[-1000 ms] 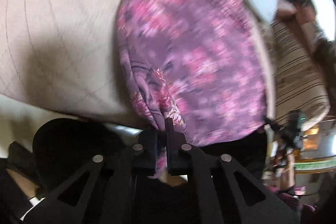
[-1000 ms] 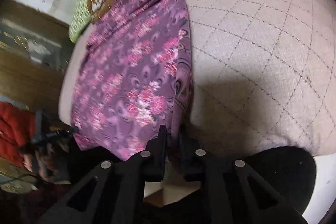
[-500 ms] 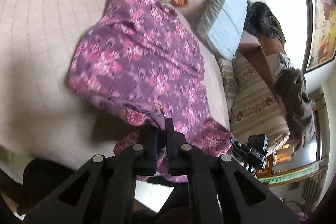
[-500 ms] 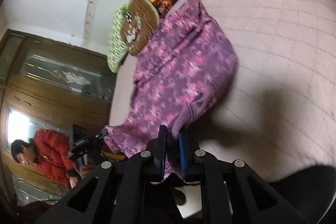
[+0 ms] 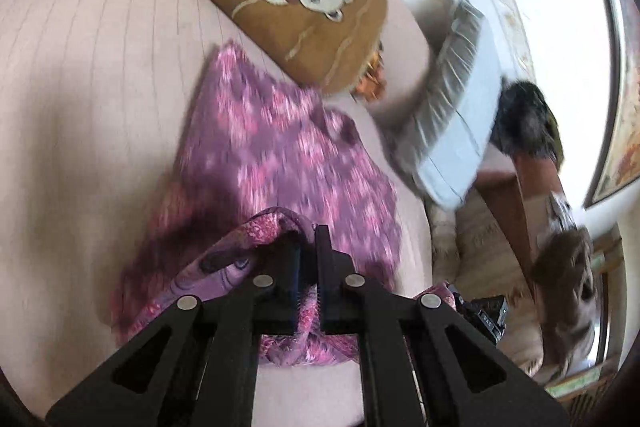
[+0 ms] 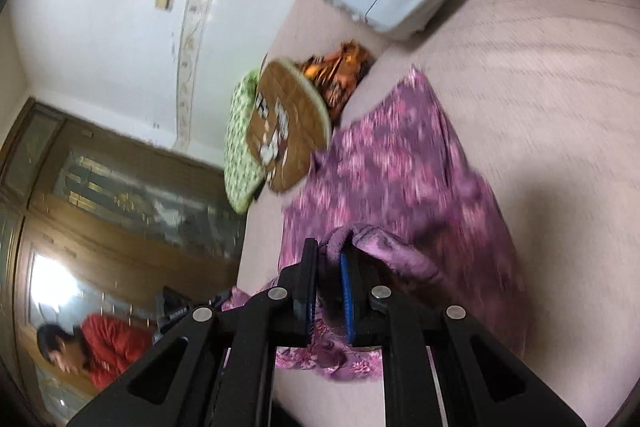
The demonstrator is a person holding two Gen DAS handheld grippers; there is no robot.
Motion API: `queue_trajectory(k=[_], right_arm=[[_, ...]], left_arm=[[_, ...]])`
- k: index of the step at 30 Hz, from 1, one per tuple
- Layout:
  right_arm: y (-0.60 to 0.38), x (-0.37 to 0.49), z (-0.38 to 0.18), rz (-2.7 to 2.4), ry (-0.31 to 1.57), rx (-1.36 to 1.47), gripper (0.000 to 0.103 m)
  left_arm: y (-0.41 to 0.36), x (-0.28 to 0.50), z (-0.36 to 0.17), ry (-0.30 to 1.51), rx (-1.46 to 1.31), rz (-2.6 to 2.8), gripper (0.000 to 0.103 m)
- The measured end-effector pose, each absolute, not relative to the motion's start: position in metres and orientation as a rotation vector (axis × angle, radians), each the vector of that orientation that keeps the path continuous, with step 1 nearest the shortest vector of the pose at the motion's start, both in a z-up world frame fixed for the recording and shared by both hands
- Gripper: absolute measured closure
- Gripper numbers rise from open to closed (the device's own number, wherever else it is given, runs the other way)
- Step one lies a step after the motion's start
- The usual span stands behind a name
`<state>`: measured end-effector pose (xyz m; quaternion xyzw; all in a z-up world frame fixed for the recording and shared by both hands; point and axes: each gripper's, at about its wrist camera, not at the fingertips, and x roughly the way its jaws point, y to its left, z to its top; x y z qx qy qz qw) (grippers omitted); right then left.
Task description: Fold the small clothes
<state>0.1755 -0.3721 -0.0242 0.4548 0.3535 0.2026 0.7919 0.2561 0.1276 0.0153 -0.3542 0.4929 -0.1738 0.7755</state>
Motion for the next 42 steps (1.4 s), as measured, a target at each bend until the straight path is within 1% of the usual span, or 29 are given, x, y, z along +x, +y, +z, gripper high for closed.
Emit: queue_trajectory(k=[6,14,15,16,17,19,21,22,24,26,29,31,32,34,37,39,40,41,42], right_arm=[[-0.370,0.252,-0.047,0.384,0.760,1.025,0.093],[-0.379,0.317,-0.066,0.314,0.752,1.095,0.093],[-0.382,0.326,-0.068,0.290,0.749,1.094,0.092],[-0.385,0.331,-0.069,0.258,0.758,1.088,0.088],[-0.389,0.336,-0.071,0.217,0.777,1.086,0.087],[-0.395,0.340,-0.073,0.162,0.806,1.091,0.086],[-0.399,0.333,-0.066,0.147,0.805,1.059,0.082],[-0.398,0.331,-0.061,0.148,0.793,1.028,0.082],[-0.395,0.318,-0.044,0.186,0.753,0.947,0.080],[-0.388,0.310,-0.034,0.251,0.726,0.930,0.078],[-0.363,0.304,-0.034,0.409,0.765,0.951,0.063],[-0.341,0.307,-0.044,0.435,0.855,0.906,0.061],[-0.330,0.313,-0.053,0.421,0.911,0.870,0.061],[-0.320,0.326,-0.062,0.364,0.962,0.818,0.062],[-0.318,0.357,-0.067,0.302,0.978,0.813,0.064],[-0.322,0.379,-0.059,0.253,0.949,0.802,0.064],[-0.327,0.387,-0.052,0.223,0.914,0.802,0.064],[-0.332,0.391,-0.045,0.205,0.868,0.811,0.063],[-0.338,0.394,-0.037,0.192,0.826,0.818,0.062]], left_arm=[[0.121,0.327,-0.001,1.077,-0.737,-0.337,0.099],[0.138,0.383,-0.024,1.067,-0.821,-0.262,0.099],[0.141,0.392,-0.029,1.071,-0.816,-0.222,0.099],[0.144,0.400,-0.034,1.085,-0.799,-0.175,0.099],[0.148,0.408,-0.041,1.113,-0.785,-0.124,0.099],[0.160,0.418,-0.055,1.186,-0.823,-0.089,0.099],[0.174,0.416,-0.055,1.189,-0.864,-0.091,0.099],[0.178,0.413,-0.050,1.175,-0.862,-0.106,0.096],[0.180,0.401,-0.037,1.142,-0.834,-0.149,0.084],[0.172,0.386,-0.026,1.133,-0.798,-0.202,0.065],[0.145,0.357,-0.016,1.137,-0.724,-0.328,0.055],[0.119,0.341,-0.021,1.179,-0.641,-0.403,0.052],[0.108,0.336,-0.028,1.208,-0.595,-0.428,0.052],[0.084,0.336,-0.043,1.272,-0.455,-0.400,0.052],[0.072,0.358,-0.051,1.293,-0.363,-0.341,0.054],[0.074,0.388,-0.042,1.254,-0.309,-0.248,0.056],[0.079,0.404,-0.036,1.228,-0.296,-0.195,0.061],[0.087,0.416,-0.032,1.211,-0.310,-0.157,0.069],[0.099,0.429,-0.027,1.200,-0.378,-0.131,0.072]])
